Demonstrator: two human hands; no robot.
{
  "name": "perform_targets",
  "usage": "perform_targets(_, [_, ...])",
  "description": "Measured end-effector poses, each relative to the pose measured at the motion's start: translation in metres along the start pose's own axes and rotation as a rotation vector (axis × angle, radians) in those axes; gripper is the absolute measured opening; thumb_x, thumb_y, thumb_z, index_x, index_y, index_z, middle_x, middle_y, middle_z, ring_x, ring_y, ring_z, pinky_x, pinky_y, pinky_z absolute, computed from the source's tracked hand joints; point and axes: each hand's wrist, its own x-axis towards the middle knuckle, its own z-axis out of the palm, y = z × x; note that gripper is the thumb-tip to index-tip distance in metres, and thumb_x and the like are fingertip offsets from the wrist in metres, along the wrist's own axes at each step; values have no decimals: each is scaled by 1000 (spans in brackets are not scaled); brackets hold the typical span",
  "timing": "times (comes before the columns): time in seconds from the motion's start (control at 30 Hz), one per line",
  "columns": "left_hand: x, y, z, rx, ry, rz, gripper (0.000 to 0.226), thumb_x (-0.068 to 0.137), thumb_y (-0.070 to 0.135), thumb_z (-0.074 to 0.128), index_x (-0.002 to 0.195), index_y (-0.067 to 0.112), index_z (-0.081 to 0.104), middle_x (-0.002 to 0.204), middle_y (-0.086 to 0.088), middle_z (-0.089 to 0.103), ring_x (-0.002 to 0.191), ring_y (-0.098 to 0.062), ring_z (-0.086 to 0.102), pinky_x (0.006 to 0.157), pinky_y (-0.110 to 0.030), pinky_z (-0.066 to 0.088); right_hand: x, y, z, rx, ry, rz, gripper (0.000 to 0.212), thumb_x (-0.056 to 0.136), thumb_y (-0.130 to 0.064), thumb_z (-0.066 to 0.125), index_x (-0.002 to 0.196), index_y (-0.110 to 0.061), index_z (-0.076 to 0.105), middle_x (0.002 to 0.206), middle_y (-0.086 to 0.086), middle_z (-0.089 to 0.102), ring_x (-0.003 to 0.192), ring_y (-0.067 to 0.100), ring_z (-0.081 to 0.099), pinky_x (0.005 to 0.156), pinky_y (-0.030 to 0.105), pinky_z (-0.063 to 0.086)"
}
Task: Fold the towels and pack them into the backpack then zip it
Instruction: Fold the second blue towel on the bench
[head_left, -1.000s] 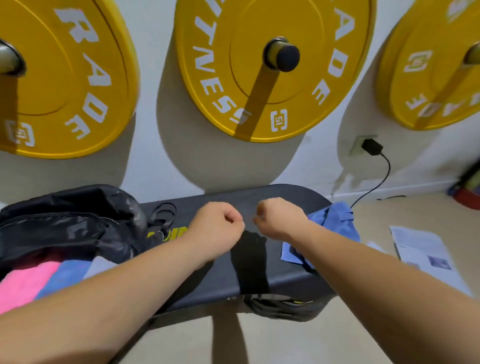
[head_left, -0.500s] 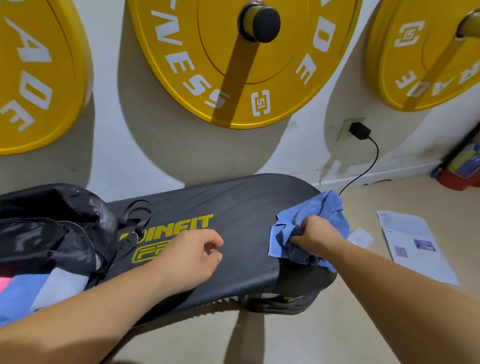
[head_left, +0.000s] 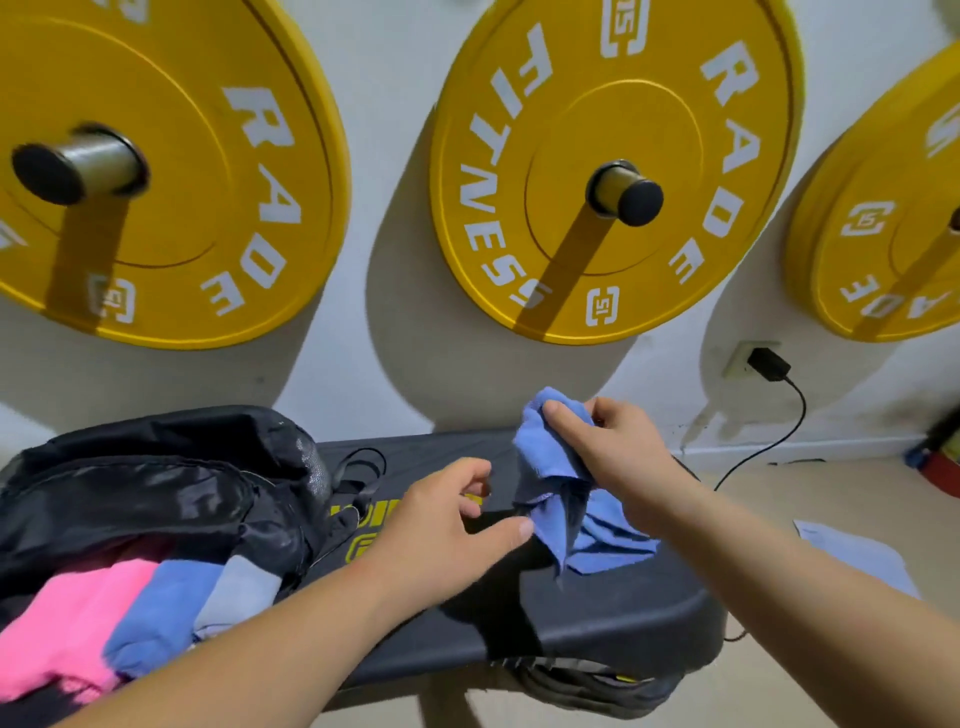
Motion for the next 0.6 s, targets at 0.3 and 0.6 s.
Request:
perform_targets(0.3, [-43,53,-43,-234,226,98,21,90,33,50,94,15,59,83,-11,68,75,-28,63,76,-56,53,-75,-69,18,276,-202,70,62,77,-62,76,102,-7,63,88,17,68,78,25,68,70,39,54])
perform_targets(0.6, [-71,54,-80,-307,230,64,23,92,6,55,81,18,71,67,-4,66,55,-6,51,54,-19,40,-128,-64,17,98,-298,-289,9,97,-18,66,93,-15,74,85,10,75,76,21,67,69,47,57])
